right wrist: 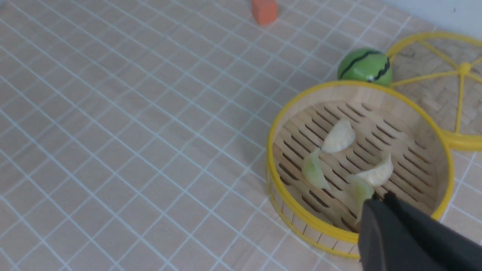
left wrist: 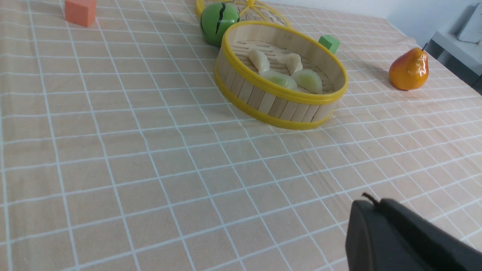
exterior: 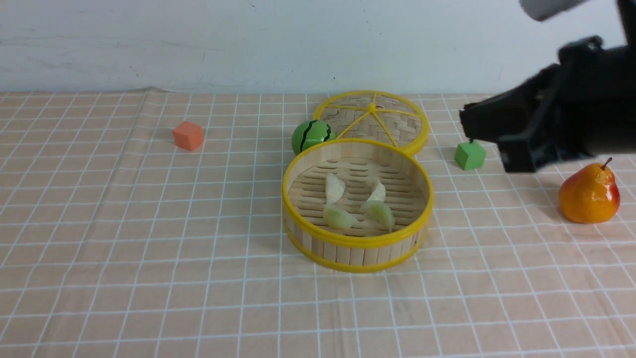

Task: Put the dumplings into the steamer on the table with the brown tablecloth.

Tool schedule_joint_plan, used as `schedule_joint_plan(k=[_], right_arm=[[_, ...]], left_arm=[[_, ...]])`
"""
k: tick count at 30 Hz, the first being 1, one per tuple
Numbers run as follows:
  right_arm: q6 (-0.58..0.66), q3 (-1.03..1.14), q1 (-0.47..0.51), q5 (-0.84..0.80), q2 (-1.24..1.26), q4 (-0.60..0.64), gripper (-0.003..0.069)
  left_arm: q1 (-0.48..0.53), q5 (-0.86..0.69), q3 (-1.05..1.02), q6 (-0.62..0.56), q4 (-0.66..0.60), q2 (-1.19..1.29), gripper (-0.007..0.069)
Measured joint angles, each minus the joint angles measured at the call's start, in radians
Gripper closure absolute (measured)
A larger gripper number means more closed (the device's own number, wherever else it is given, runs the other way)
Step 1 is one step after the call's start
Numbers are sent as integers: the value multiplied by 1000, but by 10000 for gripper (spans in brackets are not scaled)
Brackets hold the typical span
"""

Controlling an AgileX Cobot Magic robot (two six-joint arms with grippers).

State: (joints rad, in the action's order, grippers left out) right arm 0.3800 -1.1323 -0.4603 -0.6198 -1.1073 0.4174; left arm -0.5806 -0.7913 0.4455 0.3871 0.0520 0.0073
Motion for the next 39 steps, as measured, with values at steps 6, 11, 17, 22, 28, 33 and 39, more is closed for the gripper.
schedule_joint_plan(k=[6, 11, 17, 22, 28, 33, 39], right_arm=[[82, 155, 0, 89, 186, 58, 677], [84, 178, 0, 45, 261, 63, 674], [84, 178, 0, -38, 273, 63, 670], [84, 179, -6, -77, 272, 63, 669], [79, 215, -53, -42, 282, 8, 678], [72, 332, -21, 59, 388, -8, 680], [-16, 645, 103, 310, 671, -32, 680]], left_arm=[[0, -8, 0, 0, 0, 0, 606], [0, -9, 0, 0, 1, 0, 606], [0, -10, 0, 0, 2, 0, 605], [0, -11, 0, 0, 3, 0, 605], [0, -13, 0, 0, 3, 0, 603], [0, -14, 0, 0, 10, 0, 603], [0, -14, 0, 0, 11, 0, 599]])
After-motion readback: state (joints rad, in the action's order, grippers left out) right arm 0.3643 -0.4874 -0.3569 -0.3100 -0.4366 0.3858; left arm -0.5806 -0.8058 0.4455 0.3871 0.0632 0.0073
